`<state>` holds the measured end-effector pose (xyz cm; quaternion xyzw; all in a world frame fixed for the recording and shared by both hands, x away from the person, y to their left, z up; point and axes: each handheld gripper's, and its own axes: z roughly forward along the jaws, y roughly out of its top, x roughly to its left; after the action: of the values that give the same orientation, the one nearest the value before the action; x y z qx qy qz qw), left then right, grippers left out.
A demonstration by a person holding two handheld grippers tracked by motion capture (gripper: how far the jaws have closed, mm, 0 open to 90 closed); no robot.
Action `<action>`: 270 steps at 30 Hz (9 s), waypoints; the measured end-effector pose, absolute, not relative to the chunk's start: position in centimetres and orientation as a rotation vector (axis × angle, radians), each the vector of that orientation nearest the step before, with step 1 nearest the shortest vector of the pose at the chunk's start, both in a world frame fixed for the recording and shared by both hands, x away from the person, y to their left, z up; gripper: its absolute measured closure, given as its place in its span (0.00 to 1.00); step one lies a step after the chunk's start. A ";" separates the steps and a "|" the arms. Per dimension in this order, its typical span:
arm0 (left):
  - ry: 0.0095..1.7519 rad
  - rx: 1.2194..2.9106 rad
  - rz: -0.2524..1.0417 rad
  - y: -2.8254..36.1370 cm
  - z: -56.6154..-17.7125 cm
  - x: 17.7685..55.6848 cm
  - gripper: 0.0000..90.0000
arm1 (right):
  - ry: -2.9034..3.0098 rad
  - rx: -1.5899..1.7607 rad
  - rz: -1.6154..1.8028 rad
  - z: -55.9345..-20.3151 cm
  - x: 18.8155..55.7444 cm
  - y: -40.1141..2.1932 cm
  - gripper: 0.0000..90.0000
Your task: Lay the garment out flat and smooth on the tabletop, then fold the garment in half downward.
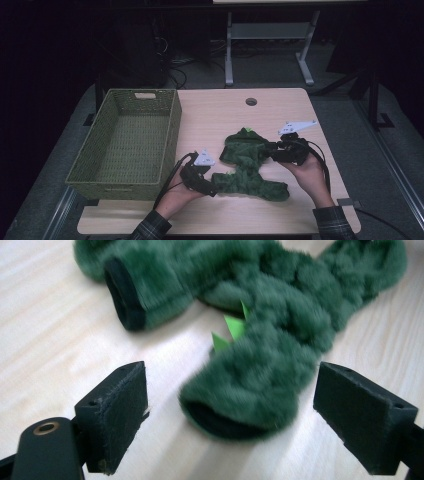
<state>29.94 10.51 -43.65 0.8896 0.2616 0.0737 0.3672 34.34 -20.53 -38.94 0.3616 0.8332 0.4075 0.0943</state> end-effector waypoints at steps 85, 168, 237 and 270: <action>0.646 2.265 0.270 12.8 -47.8 26.0 0.14 | 2.614 0.867 1.318 -41.3 28.7 -15.1 0.98; 0.644 2.269 0.268 12.7 -47.7 26.1 0.14 | 2.488 1.122 1.139 -44.6 24.6 -27.8 0.67; 0.638 2.270 0.268 12.5 -47.7 26.3 0.14 | 2.567 0.730 1.311 -40.1 25.9 -22.9 0.93; 0.640 2.267 0.272 12.4 -47.8 26.3 0.14 | 2.649 0.789 1.250 -42.4 31.3 -16.8 0.99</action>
<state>26.33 12.45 -47.76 0.8859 0.2502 0.1061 0.3759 31.31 -16.85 -42.42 0.2598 0.8719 0.4116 0.0539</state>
